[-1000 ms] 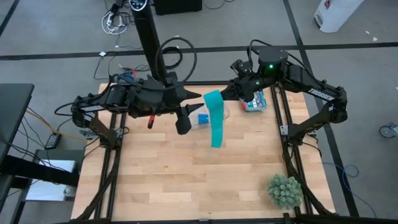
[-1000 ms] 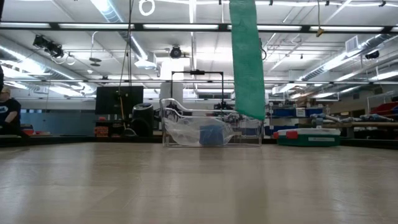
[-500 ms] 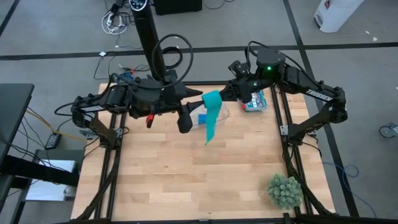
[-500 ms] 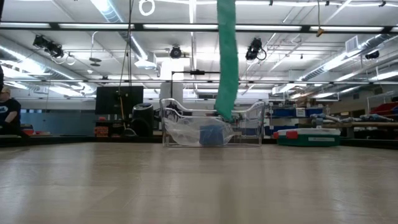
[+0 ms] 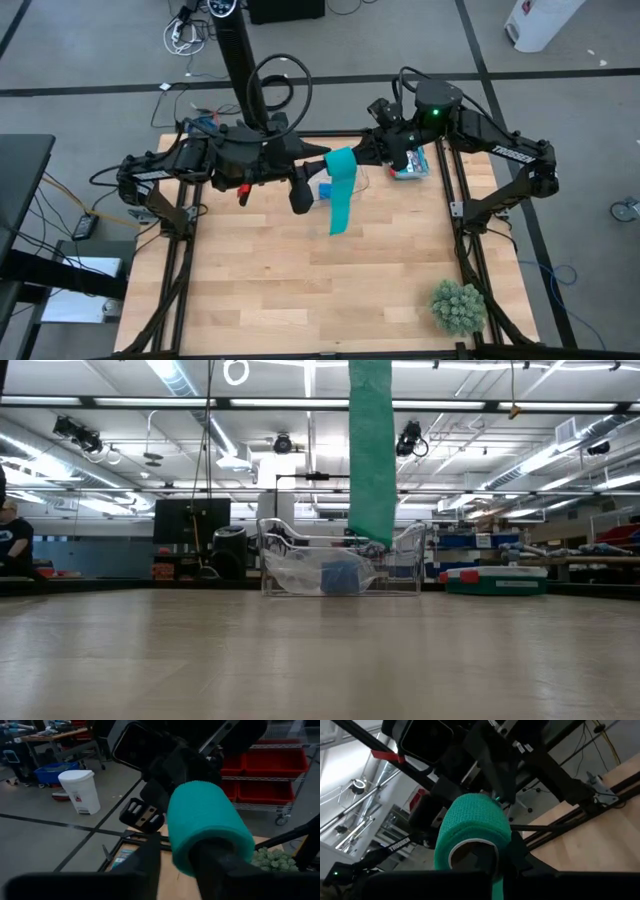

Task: Roll bandage
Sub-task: Roll the sky blue bandage

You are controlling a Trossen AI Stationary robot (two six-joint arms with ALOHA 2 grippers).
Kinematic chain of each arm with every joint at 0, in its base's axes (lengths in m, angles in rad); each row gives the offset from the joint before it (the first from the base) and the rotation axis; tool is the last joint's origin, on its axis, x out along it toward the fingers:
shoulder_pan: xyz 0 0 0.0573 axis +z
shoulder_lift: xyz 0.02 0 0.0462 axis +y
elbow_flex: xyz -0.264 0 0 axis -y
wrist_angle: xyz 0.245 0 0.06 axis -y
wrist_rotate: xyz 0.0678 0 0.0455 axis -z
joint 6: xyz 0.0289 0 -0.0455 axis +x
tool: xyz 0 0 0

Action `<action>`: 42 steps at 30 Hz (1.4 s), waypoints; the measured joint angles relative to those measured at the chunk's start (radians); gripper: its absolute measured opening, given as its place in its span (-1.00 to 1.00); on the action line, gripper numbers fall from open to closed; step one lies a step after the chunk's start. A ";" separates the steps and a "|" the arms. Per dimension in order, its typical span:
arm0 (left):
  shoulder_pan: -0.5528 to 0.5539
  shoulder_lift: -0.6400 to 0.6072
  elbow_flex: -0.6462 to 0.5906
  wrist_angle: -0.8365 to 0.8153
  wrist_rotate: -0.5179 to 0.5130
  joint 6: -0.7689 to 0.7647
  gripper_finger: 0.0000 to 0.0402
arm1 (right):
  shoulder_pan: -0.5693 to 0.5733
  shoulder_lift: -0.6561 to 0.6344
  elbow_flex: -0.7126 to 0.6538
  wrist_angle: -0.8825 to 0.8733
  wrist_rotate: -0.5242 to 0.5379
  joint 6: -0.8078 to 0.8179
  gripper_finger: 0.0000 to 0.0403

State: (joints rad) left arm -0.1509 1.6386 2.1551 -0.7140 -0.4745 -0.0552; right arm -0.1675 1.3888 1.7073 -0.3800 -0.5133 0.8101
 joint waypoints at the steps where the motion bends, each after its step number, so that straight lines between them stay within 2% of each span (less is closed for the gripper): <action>1: 0.000 0.002 0.000 0.011 0.003 0.000 -0.62 | 0.002 0.000 0.000 0.005 0.000 0.000 -0.88; 3: 0.000 0.003 0.000 0.023 0.010 -0.004 -0.85 | 0.004 0.000 0.000 0.010 -0.001 -0.002 -0.80; 4: 0.000 0.003 0.000 0.025 0.024 -0.011 -0.90 | 0.004 0.000 0.000 0.013 -0.005 -0.003 -0.75; 9: 0.002 0.001 0.000 0.025 0.029 -0.090 -0.91 | -0.026 -0.013 -0.002 0.017 -0.049 -0.044 -0.51; 12: 0.007 -0.009 0.005 0.023 0.026 -0.139 -0.91 | -0.069 -0.049 0.005 0.015 -0.041 -0.061 -0.45; 18: 0.034 -0.035 0.013 0.014 0.041 -0.227 -0.91 | -0.107 -0.106 0.008 0.031 -0.031 -0.125 -0.48; 25: 0.086 -0.038 0.013 0.039 0.141 -0.318 -0.91 | -0.019 -0.095 0.008 0.036 -0.024 -0.301 -0.49; 30: 0.114 -0.039 0.013 0.037 0.205 -0.433 -0.91 | 0.029 -0.085 0.008 0.005 0.023 -0.466 -0.49; 36: 0.144 -0.045 0.013 0.036 0.258 -0.565 -0.91 | 0.057 -0.073 0.008 -0.034 0.112 -0.581 -0.49; 42: 0.179 -0.045 0.013 0.016 0.341 -0.696 -0.91 | 0.063 -0.066 0.008 -0.188 0.178 -0.657 -0.49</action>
State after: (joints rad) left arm 0.0280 1.5940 2.1677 -0.6978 -0.1340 -0.7514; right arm -0.1043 1.3228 1.7149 -0.5679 -0.3357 0.1530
